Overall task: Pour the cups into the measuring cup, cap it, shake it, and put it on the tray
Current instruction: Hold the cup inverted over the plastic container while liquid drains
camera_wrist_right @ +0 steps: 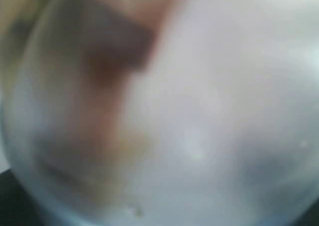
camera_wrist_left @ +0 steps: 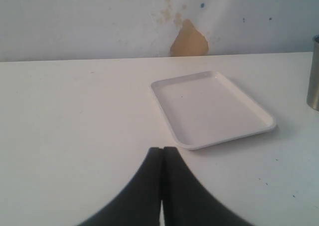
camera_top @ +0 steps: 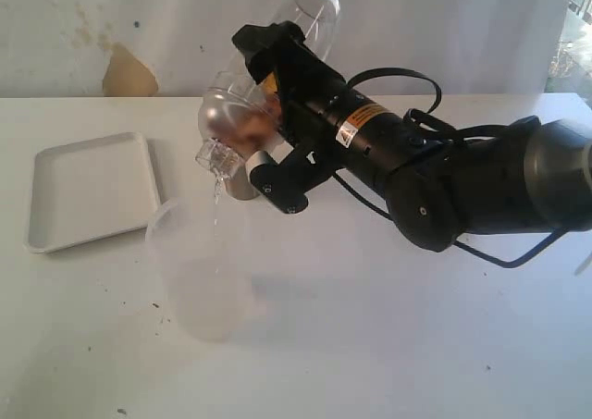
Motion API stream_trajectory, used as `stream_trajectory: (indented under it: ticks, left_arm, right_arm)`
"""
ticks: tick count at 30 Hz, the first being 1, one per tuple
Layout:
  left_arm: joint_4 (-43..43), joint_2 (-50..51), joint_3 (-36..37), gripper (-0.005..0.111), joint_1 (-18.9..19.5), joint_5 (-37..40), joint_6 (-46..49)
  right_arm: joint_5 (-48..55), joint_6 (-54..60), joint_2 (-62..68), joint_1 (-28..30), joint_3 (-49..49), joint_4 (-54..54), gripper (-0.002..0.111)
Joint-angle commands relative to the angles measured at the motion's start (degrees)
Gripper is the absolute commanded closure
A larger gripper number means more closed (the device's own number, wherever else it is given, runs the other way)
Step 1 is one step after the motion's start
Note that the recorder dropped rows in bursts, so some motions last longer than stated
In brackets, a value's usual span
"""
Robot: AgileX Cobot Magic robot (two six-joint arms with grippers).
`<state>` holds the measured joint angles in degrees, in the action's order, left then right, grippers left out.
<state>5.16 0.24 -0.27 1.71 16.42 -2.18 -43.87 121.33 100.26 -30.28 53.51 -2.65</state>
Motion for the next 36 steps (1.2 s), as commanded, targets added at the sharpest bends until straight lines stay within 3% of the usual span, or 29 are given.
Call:
stream_trajectory:
  ticks: [1, 36]
  left_arm:
    - [-0.3, -0.2, 0.3, 0.107, 0.0, -0.3, -0.1]
    - [-0.3, -0.2, 0.3, 0.107, 0.0, -0.3, -0.1]
  right_arm:
    - [-4.2, 1.0, -0.7, 0.1, 0.7, 0.8, 0.108]
    - [-9.0, 1.0, -0.7, 0.1, 0.7, 8.0, 0.108]
